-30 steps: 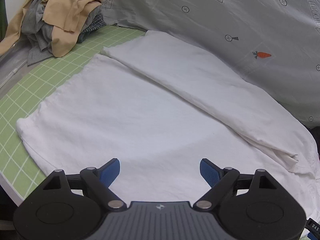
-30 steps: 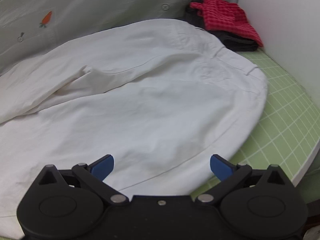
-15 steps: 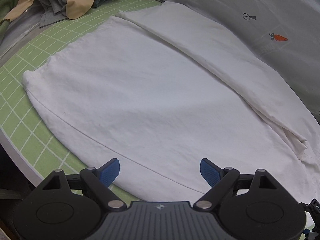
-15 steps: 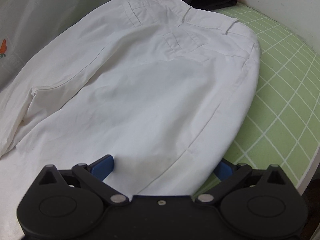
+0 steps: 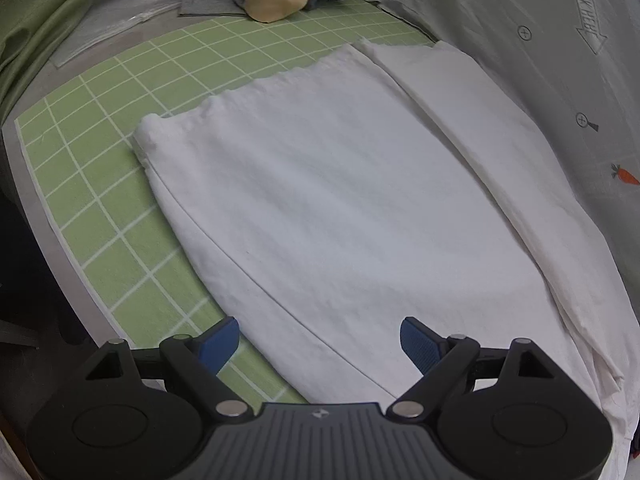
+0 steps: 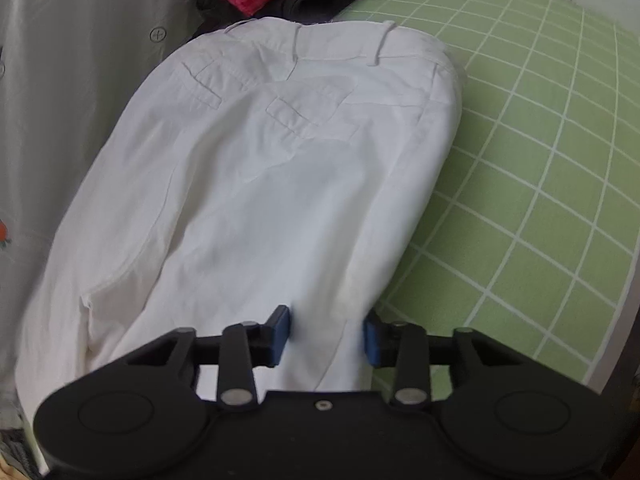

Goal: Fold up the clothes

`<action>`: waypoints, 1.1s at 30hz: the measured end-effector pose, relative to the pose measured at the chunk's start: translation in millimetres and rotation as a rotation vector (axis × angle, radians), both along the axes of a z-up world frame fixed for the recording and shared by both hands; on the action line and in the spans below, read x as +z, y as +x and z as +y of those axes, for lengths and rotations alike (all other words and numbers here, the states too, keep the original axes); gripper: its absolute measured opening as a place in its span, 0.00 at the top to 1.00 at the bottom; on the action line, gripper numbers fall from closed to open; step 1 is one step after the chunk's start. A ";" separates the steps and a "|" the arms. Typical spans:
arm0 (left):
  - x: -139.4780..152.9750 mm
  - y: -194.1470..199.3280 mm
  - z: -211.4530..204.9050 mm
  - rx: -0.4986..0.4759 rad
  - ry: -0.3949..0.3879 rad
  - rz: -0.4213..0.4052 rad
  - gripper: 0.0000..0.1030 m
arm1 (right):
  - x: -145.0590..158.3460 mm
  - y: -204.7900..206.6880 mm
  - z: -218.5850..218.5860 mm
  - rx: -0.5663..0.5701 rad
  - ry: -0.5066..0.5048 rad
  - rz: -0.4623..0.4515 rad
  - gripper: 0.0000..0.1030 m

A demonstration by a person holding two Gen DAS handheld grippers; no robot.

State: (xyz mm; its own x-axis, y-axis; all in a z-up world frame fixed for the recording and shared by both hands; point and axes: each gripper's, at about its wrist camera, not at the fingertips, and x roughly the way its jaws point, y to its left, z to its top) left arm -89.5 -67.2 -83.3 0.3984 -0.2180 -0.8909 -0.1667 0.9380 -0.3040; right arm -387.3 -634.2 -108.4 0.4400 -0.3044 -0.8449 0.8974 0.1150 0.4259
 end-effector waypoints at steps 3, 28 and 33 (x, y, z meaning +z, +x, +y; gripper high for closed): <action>2.8 10.7 19.4 0.044 -0.006 0.001 0.15 | 9.2 -6.0 4.2 -0.016 -0.022 -0.092 0.87; -21.4 100.3 92.6 0.000 -0.001 0.089 0.36 | 12.7 1.2 32.0 -0.186 -0.033 -0.051 0.84; -22.5 101.2 93.6 0.037 -0.011 0.088 0.36 | 8.7 1.6 33.8 -0.187 -0.030 -0.056 0.79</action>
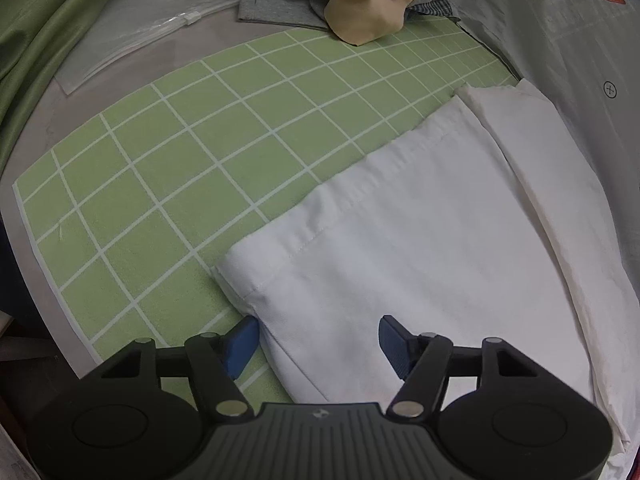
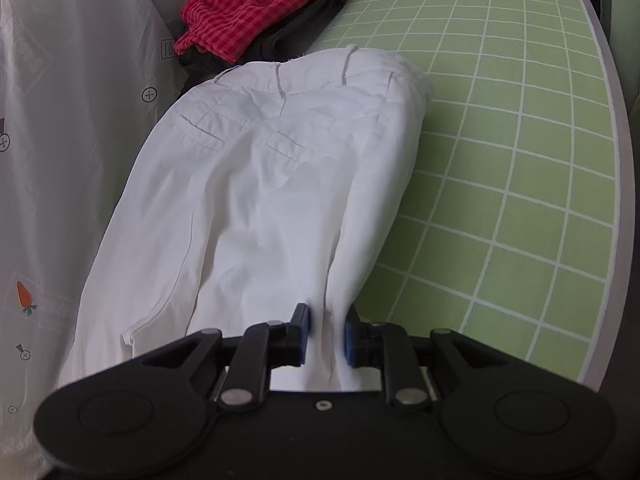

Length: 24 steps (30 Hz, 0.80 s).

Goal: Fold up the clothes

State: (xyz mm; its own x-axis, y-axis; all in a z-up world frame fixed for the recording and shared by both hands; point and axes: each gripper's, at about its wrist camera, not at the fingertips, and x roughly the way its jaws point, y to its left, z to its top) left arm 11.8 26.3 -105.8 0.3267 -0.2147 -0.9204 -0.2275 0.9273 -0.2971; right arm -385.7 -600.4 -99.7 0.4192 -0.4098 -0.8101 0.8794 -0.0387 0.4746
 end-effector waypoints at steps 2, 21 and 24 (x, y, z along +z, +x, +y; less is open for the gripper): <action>-0.1 -1.4 1.3 0.020 -0.007 -0.003 0.36 | -2.7 0.1 -0.3 0.007 0.004 0.003 0.74; 1.3 -2.4 9.8 0.100 0.032 -0.031 0.92 | -18.3 20.5 -8.5 0.149 0.020 0.148 0.55; -1.8 -6.3 24.3 0.186 -0.062 -0.030 0.93 | -19.5 10.9 -11.5 0.114 0.046 0.059 0.64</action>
State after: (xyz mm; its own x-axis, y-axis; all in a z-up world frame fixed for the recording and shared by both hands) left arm 5.4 50.6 -107.6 0.3935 -0.2041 -0.8964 -0.3830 0.8500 -0.3617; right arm -374.8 -611.9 -119.2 0.4117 -0.3245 -0.8516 0.9057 0.0424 0.4217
